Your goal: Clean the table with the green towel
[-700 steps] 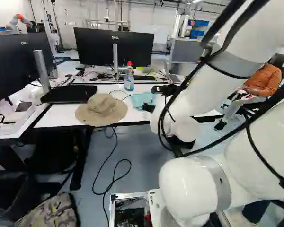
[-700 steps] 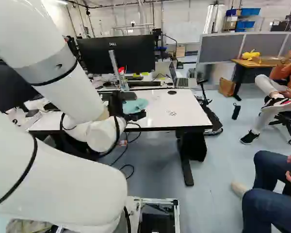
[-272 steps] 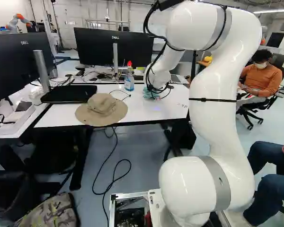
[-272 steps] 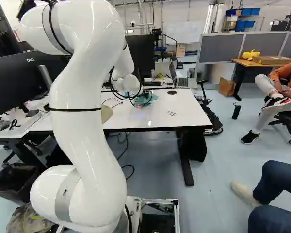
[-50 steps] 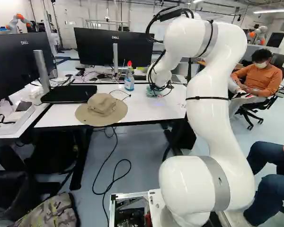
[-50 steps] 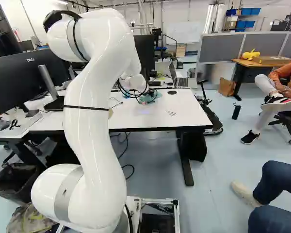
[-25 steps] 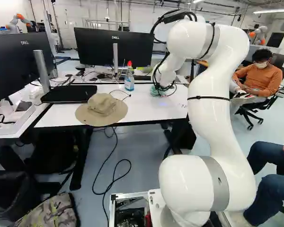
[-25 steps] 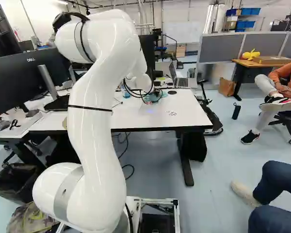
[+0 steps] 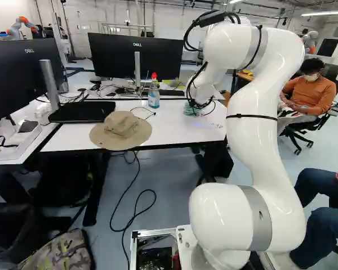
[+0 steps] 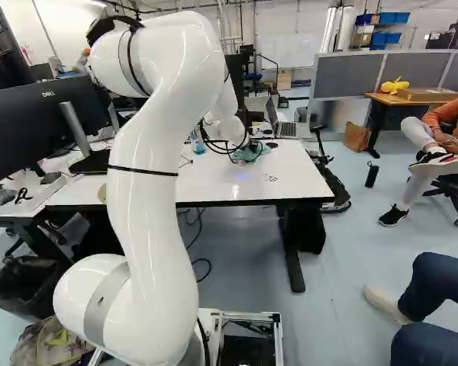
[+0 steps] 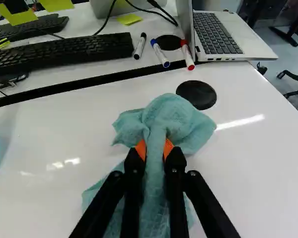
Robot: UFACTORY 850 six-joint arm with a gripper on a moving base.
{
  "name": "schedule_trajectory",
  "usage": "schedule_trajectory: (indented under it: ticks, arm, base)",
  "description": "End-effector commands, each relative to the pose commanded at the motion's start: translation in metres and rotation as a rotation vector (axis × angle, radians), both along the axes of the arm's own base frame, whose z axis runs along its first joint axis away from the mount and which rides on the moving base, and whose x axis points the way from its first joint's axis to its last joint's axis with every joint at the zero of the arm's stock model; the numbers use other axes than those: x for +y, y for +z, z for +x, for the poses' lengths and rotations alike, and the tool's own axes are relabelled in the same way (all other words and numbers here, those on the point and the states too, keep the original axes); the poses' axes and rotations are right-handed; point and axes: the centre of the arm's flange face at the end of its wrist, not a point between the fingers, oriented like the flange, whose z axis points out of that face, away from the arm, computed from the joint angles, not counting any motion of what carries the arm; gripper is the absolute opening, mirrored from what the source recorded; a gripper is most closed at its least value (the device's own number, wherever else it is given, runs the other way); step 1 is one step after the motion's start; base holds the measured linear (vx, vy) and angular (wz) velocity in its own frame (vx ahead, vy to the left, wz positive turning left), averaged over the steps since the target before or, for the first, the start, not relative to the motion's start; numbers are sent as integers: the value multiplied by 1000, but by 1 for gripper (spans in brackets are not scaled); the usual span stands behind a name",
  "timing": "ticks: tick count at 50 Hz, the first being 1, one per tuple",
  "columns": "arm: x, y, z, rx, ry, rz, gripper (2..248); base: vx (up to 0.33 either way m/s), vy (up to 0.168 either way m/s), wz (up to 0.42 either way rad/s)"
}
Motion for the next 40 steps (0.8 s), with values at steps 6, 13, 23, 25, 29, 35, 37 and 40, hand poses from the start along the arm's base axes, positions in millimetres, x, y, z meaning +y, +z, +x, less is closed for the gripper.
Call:
schedule_trajectory:
  ticks: [6, 13, 23, 25, 29, 35, 37, 40]
  arm:
    - [7, 1, -7, 7, 9, 1, 57]
    - [18, 2, -13, 13, 23, 2, 57]
    - [35, 3, -19, 20, 47, 3, 57]
    - [38, 3, -20, 21, 52, 4, 57]
    - [45, 3, -20, 22, 64, 4, 57]
    - [55, 4, -20, 22, 79, 3, 57]
    - [58, 4, -20, 22, 84, 3, 57]
    - [63, 4, -19, 22, 93, 3, 57]
  base:
    - [0, 0, 0]
    - [0, 0, 0]
    - [0, 0, 0]
    - [0, 0, 0]
    - [0, 0, 0]
    - [0, 0, 0]
    - [0, 0, 0]
    - [0, 0, 0]
